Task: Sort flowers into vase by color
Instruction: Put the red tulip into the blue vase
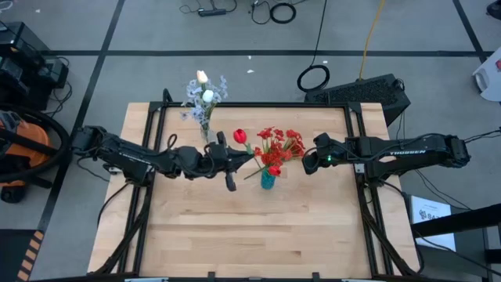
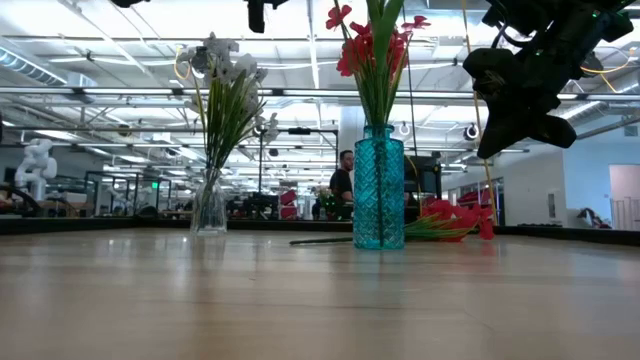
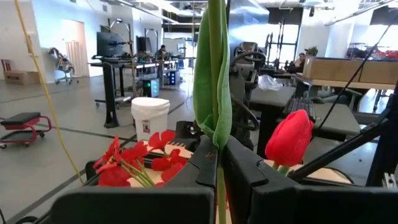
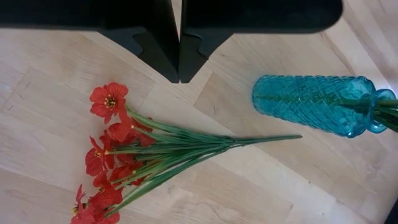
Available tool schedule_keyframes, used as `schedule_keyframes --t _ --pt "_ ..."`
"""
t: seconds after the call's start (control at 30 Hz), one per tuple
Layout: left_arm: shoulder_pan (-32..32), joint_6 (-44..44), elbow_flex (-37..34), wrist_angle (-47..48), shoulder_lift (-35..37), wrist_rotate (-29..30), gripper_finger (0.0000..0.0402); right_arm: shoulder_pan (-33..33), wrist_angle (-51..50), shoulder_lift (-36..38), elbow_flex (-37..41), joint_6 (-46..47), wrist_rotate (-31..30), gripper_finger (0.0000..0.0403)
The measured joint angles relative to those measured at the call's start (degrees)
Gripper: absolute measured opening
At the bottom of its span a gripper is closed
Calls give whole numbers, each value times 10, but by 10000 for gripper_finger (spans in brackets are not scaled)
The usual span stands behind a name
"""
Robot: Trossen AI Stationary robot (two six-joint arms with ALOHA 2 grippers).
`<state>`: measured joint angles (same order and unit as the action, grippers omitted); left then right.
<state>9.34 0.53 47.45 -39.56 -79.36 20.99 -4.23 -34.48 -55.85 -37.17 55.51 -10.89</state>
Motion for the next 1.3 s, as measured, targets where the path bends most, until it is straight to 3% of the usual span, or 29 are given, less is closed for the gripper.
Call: schedule_keyframes --t 0.77,1.3 --pt "-4 34 1 1 -1 6 13 17 0 0 0 4 -26 2" --pt "-8 14 1 -2 -65 0 13 17 0 -27 0 9 -25 2"
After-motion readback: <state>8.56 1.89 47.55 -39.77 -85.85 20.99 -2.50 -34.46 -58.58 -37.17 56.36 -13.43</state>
